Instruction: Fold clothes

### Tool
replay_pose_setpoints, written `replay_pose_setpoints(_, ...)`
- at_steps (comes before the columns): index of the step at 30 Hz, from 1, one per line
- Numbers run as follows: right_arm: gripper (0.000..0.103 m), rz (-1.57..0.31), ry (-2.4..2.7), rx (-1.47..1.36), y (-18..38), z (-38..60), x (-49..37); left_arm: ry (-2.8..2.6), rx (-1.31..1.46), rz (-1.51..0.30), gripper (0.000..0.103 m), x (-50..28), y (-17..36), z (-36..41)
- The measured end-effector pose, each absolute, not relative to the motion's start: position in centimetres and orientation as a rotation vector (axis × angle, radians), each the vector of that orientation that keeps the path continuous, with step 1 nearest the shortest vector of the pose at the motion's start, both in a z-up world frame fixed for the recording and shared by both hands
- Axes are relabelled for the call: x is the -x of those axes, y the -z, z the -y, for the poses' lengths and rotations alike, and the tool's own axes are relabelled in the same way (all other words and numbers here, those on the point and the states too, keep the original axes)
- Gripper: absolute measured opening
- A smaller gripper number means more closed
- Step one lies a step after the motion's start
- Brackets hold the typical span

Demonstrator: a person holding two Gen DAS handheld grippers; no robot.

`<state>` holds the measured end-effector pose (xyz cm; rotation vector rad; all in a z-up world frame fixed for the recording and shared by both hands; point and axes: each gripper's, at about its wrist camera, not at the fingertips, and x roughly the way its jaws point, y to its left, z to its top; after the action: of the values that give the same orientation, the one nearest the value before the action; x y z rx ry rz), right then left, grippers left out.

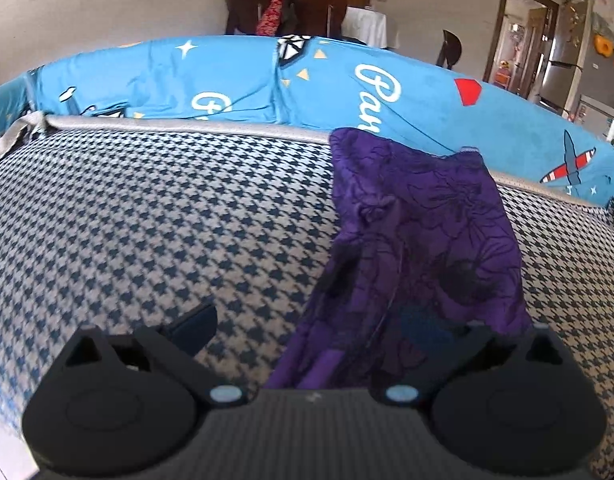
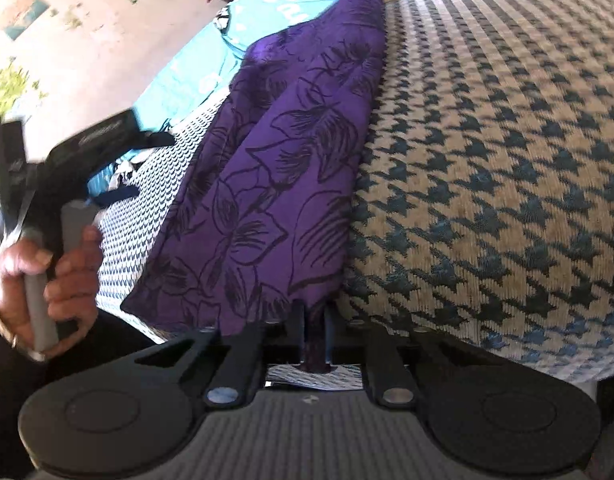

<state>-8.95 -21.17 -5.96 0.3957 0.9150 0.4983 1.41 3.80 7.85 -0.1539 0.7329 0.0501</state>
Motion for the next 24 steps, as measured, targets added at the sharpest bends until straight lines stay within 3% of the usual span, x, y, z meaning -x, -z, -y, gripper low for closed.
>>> replay_pose_setpoints(19, 0.008, -0.806, -0.539, -0.281, 3.1, 21.4, 12.1, -0.153, 0.056, -0.804, 0.103, -8.2, -4.6, -0.7)
replay_pose_setpoints(24, 0.008, -0.825, -0.522, -0.286, 3.4, 21.4, 11.9, -0.227, 0.173, -0.842, 0.103, -9.3, -2.8, -3.3)
